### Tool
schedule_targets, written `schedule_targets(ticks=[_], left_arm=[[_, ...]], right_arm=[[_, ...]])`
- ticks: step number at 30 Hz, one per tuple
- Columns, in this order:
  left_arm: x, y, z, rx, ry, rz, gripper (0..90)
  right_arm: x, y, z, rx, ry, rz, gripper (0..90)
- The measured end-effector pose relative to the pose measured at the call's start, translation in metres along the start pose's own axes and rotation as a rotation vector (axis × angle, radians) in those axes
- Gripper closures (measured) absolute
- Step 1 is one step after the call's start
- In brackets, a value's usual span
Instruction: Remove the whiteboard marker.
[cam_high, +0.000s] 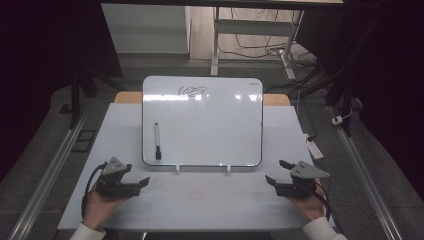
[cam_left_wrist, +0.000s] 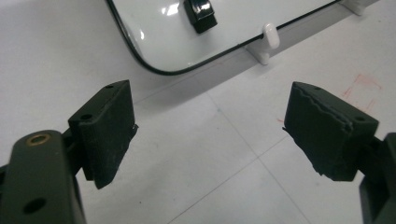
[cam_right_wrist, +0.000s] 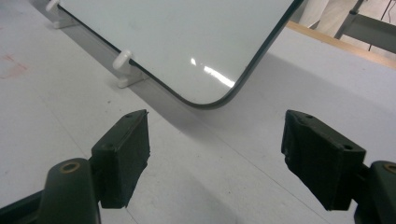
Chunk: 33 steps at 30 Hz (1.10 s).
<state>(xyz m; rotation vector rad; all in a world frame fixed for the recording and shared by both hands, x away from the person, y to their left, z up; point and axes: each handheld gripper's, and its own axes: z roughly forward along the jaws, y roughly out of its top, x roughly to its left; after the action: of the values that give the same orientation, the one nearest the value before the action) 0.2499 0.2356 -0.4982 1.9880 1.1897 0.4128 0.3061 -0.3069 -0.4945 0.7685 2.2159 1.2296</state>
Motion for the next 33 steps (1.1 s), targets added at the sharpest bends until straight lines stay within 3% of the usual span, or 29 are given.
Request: schedule_targets(ticks=[7,17,26,33], left_arm=[[-0.006,0.015,-0.004,-0.016,-0.007,0.022,17.7],[0.002,0.045,0.006,-0.028,0.009,-0.003,17.8],[0.014,0.077,0.028,-0.025,0.068,-0.024,23.4],[0.015,0.103,0.041,-0.051,0.115,-0.014,30.6]], right_arm=[[0.002,0.003,-0.001,-0.009,-0.006,-0.009,23.8],[0.004,0.002,0.002,-0.002,-0.008,-0.021,23.9],[0.007,0.001,0.004,0.005,-0.009,-0.029,23.9],[0.008,0.001,0.004,0.008,-0.013,-0.037,23.9]])
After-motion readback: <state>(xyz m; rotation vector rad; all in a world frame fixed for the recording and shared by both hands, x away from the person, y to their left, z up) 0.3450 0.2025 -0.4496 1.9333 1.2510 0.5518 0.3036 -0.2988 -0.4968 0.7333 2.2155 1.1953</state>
